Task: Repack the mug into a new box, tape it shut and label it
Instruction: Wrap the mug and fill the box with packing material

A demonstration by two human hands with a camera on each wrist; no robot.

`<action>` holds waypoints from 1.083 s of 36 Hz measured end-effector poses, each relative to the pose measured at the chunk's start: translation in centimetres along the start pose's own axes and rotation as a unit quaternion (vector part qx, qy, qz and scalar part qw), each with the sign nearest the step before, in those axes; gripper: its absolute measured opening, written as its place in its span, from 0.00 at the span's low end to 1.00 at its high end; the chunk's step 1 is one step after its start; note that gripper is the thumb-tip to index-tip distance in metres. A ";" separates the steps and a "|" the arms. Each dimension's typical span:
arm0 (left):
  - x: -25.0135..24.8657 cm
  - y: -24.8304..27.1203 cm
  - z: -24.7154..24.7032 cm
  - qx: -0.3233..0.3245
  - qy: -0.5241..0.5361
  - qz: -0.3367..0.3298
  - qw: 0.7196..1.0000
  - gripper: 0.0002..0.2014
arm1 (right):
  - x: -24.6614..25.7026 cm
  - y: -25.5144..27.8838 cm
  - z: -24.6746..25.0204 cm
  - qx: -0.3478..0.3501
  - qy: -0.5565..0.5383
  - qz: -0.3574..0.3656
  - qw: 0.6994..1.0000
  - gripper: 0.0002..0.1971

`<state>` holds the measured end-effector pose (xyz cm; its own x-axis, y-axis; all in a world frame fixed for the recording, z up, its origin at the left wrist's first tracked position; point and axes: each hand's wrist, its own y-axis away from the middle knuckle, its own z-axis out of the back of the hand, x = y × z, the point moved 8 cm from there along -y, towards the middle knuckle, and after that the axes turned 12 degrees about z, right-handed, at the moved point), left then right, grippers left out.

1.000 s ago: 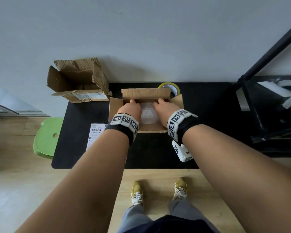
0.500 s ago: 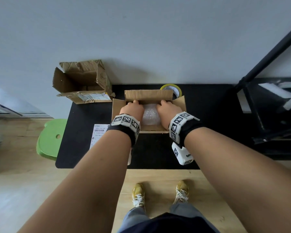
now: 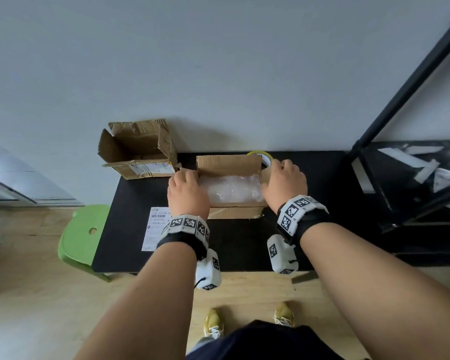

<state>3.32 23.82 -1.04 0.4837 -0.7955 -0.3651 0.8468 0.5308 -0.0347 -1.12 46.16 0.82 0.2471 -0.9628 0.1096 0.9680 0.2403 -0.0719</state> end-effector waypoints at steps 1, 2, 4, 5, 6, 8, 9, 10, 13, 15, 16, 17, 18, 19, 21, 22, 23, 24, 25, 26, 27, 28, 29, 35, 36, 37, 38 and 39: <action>0.3 0.1 -0.1 0.010 0.007 0.013 1.000 0.22 | -0.3 0.3 -0.1 0.005 -0.009 -0.016 1.000 0.24; 0.6 0.2 -0.2 0.023 0.014 0.032 0.999 0.23 | -0.6 0.6 -0.3 0.014 -0.017 -0.033 0.999 0.25; 1.3 0.4 -0.6 0.063 0.031 0.076 0.995 0.26 | -1.0 1.1 -0.9 0.037 -0.030 -0.065 0.997 0.26; 1.6 0.5 -0.9 0.085 0.042 0.093 0.991 0.27 | -1.2 1.3 -1.1 0.050 -0.037 -0.077 0.995 0.26; 1.7 0.7 -1.0 0.103 0.053 0.102 0.988 0.28 | -1.2 1.4 -1.4 0.064 -0.046 -0.085 0.993 0.26; 1.8 1.0 -1.0 0.120 0.068 0.106 0.985 0.28 | -1.2 1.7 -1.9 0.088 -0.065 -0.094 0.989 0.24; 1.7 1.0 -0.9 0.121 0.075 0.104 0.984 0.28 | -1.1 1.8 -2.0 0.094 -0.075 -0.097 0.988 0.22; 1.7 1.0 -0.8 0.119 0.084 0.102 0.984 0.29 | -1.0 1.9 -2.1 0.095 -0.090 -0.098 0.987 0.21; 1.3 0.9 -0.2 0.106 0.108 0.077 0.985 0.25 | -0.2 1.8 -2.0 0.085 -0.146 -0.087 0.982 0.21; 0.7 1.1 0.2 0.102 0.123 0.051 0.986 0.24 | 0.6 1.6 -1.8 0.083 -0.172 -0.064 0.979 0.20; 0.5 1.2 0.3 0.103 0.125 0.038 0.986 0.24 | 1.0 1.6 -1.9 0.086 -0.182 -0.053 0.978 0.19; 0.2 1.3 0.4 0.105 0.124 0.028 0.986 0.25 | 1.3 1.5 -1.9 0.090 -0.194 -0.042 0.976 0.19; 0.0 1.3 0.4 0.109 0.123 0.021 0.986 0.26 | 1.6 1.5 -2.0 0.095 -0.205 -0.032 0.974 0.19; -0.1 1.3 0.4 0.117 0.124 0.020 0.985 0.26 | 1.8 1.5 -2.2 0.100 -0.212 -0.024 0.972 0.21; -0.3 1.2 0.1 0.144 0.121 0.022 0.982 0.24 | 2.0 1.7 -2.6 0.118 -0.215 -0.013 0.969 0.25; -0.4 1.2 -0.2 0.161 0.117 0.018 0.980 0.23 | 2.1 1.8 -2.8 0.130 -0.213 -0.007 0.968 0.27; -0.5 1.2 -0.5 0.178 0.110 0.012 0.978 0.23 | 2.1 1.9 -3.0 0.143 -0.211 0.000 0.967 0.30; -0.6 1.3 -0.8 0.194 0.102 0.007 0.976 0.23 | 2.1 2.0 -3.1 0.157 -0.211 0.008 0.965 0.33; -0.6 1.4 -1.1 0.206 0.095 0.004 0.974 0.22 | 2.1 2.1 -3.3 0.169 -0.211 0.017 0.963 0.35; -0.6 1.6 -1.3 0.214 0.088 -0.001 0.973 0.22 | 2.1 2.1 -3.4 0.179 -0.213 0.027 0.960 0.38; -0.7 1.7 -1.4 0.218 0.080 -0.010 0.973 0.21 | 2.1 2.2 -3.5 0.188 -0.214 0.035 0.958 0.40; -0.7 1.9 -1.5 0.222 0.067 -0.021 0.972 0.21 | 2.1 2.3 -3.7 0.201 -0.209 0.043 0.956 0.42; -0.8 2.1 -1.6 0.224 0.053 -0.033 0.973 0.21 | 2.0 2.4 -4.0 0.215 -0.199 0.049 0.955 0.44; -0.9 2.0 -1.5 0.207 0.007 -0.054 0.977 0.25 | 1.5 1.8 -4.6 0.205 -0.168 0.048 0.963 0.25; -1.0 1.8 -1.4 0.206 0.003 -0.051 0.977 0.25 | 1.6 1.7 -4.5 0.199 -0.169 0.043 0.964 0.24; -1.0 1.7 -1.4 0.204 -0.001 -0.047 0.978 0.25 | 1.6 1.5 -4.4 0.193 -0.171 0.038 0.966 0.23; -1.0 1.5 -1.3 0.200 -0.005 -0.041 0.979 0.25 | 1.7 1.4 -4.3 0.185 -0.172 0.034 0.967 0.22; -1.0 1.3 -1.3 0.196 -0.009 -0.036 0.980 0.25 | 1.7 1.2 -4.1 0.177 -0.172 0.030 0.969 0.21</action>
<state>3.61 25.69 -1.91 0.4210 -0.8331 -0.3588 0.8970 0.3236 0.3011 0.33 44.30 -3.13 0.2442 -0.8619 0.4444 0.8907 0.3806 0.2487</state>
